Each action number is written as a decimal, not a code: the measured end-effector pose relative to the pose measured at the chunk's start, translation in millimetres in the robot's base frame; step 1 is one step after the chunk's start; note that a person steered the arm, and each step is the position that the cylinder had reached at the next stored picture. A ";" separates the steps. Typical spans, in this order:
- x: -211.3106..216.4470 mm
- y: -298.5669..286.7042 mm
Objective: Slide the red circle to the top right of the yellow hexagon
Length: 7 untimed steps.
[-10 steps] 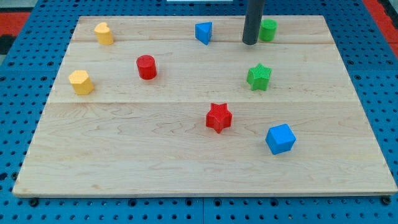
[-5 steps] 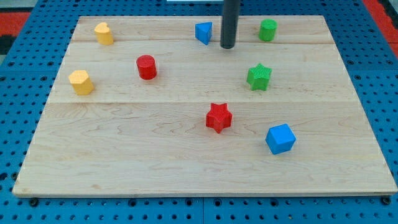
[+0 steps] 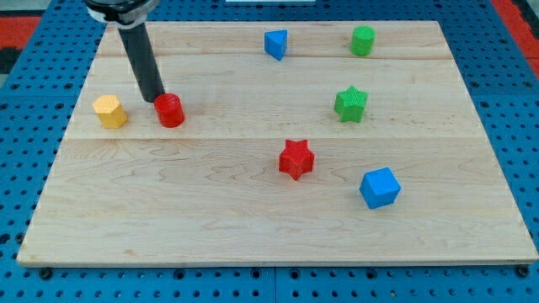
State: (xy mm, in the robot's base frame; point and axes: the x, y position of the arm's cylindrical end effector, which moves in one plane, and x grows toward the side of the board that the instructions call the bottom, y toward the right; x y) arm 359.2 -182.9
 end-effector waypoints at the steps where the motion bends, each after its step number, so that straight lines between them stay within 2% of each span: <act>1: -4.6 -1.8; 2: 0.5 86.6; 3: 53.0 86.7; 5: 44.0 32.9; 6: 18.1 26.5; 7: 14.3 30.6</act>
State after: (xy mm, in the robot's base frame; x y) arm 373.5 -152.3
